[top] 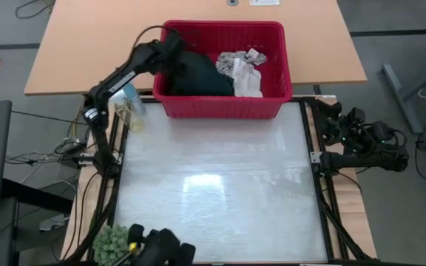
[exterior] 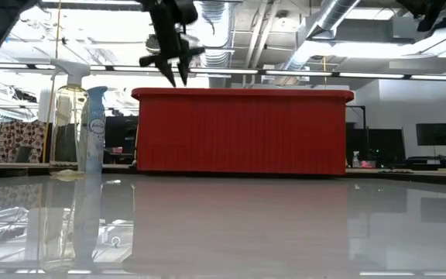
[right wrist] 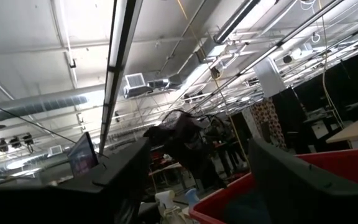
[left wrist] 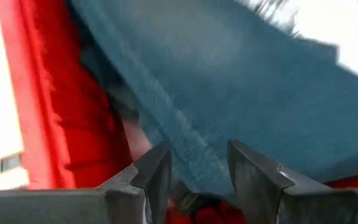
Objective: Fold Laundry from Bin
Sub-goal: Remove the blue pants from the red laundry bin
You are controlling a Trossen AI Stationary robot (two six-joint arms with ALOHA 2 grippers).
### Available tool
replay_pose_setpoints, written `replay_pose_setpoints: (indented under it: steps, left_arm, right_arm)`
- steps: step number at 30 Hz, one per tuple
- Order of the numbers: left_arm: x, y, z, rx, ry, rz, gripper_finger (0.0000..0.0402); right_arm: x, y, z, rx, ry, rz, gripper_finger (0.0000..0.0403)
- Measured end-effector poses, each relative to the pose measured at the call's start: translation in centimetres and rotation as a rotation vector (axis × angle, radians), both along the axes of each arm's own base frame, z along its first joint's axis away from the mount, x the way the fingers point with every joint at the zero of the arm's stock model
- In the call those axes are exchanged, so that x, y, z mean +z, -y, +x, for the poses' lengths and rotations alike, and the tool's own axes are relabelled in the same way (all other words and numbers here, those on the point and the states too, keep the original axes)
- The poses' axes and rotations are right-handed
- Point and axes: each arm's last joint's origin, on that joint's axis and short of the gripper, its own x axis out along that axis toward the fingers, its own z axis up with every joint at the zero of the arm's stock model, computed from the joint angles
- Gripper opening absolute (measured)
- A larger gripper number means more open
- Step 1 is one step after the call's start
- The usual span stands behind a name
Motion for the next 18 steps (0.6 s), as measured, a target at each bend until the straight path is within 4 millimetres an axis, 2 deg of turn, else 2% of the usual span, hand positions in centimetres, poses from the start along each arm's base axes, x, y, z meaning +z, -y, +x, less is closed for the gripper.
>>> replay_pose_setpoints:
  steps: [5, 10, 18]
  left_arm:
    - [-2.2, -0.8, 0.7, 0.033, -0.019, -0.094, 0.0144]
    - [-2.2, -1.0, 0.7, 0.102, -0.008, -0.071, 0.0144]
    - [-2.2, -2.4, -0.8, 0.184, 0.036, -0.101, 0.0144]
  right_arm:
    - [-0.2, 0.0, 0.1, 0.000, -0.022, 0.000, 0.0297]
    - [-0.3, 0.0, 0.2, -0.010, -0.032, 0.007, 0.0297]
    - [-0.4, 0.0, 0.2, -0.015, -0.050, 0.010, 0.0297]
